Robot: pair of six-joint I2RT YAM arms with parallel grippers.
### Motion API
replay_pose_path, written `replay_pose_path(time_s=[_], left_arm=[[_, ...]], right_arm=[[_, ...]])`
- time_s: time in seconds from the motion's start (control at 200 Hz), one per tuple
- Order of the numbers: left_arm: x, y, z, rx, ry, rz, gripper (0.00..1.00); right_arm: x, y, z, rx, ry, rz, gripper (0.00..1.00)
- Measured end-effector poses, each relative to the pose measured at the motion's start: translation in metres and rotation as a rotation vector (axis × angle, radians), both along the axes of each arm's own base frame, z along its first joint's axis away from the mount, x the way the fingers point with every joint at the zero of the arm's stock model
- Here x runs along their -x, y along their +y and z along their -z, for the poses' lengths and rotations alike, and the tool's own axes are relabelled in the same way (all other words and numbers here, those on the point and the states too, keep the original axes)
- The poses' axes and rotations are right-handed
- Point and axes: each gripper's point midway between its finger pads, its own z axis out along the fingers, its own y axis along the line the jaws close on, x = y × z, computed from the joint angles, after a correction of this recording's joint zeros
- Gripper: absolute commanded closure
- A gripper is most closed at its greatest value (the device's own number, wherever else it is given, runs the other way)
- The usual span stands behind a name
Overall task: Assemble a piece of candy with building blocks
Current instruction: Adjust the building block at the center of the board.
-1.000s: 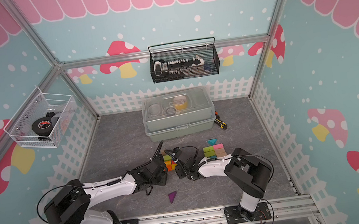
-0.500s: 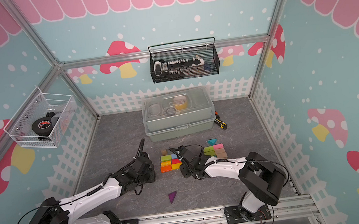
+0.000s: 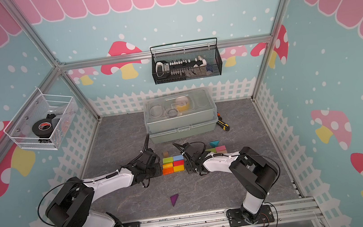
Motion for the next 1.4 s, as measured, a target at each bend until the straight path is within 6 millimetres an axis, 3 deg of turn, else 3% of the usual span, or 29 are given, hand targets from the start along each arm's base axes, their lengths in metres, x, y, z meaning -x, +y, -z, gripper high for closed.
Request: replay_pose_path(time_s=[0.555, 0.77, 1.211, 1.396], left_arm=[[-0.019, -0.020, -0.001, 0.065, -0.047, 0.023, 0.76], [-0.018, -0.020, -0.002, 0.067, -0.051, 0.023, 0.70], [0.016, 0.009, -0.001, 0.056, -0.035, -0.013, 0.70], [0.022, 0.006, 0.000, 0.055, -0.024, 0.002, 0.72]], right_arm=[[-0.011, 0.007, 0.001, -0.026, -0.019, 0.001, 0.60], [-0.012, 0.008, 0.001, -0.033, -0.021, 0.002, 0.60], [-0.021, 0.018, 0.000, -0.030, -0.030, -0.026, 0.61], [-0.021, 0.018, 0.000, -0.031, -0.029, -0.027, 0.61]])
